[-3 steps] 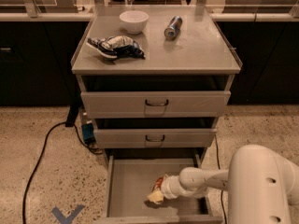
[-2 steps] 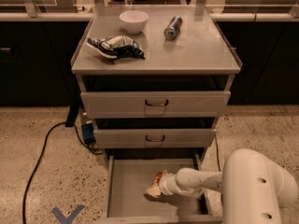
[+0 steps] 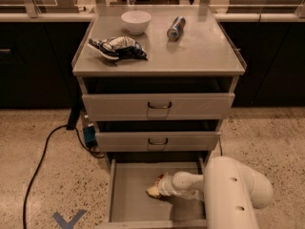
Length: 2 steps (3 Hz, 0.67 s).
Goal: Place coke can into bottom drawer
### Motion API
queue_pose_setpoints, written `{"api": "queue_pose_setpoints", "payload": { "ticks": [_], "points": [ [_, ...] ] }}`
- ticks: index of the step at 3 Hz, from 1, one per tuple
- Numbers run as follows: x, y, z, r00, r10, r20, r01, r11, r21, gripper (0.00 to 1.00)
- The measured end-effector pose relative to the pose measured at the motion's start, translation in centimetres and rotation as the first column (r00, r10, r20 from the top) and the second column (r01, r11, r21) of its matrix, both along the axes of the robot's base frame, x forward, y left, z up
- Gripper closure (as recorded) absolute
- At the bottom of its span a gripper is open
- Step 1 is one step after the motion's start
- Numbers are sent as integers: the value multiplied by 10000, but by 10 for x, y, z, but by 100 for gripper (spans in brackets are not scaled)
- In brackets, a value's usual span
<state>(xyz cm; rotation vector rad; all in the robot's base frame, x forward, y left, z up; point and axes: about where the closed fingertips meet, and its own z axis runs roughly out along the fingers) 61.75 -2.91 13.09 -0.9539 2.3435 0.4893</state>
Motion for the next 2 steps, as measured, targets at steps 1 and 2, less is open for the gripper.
{"api": "queue_pose_setpoints", "payload": {
  "ticks": [1,2],
  "points": [
    [2,1,-5,9999,-20,-103,19,9999,-108,100],
    [2,1,-5,9999,-20,-103,19,9999,-107,81]
  ]
}}
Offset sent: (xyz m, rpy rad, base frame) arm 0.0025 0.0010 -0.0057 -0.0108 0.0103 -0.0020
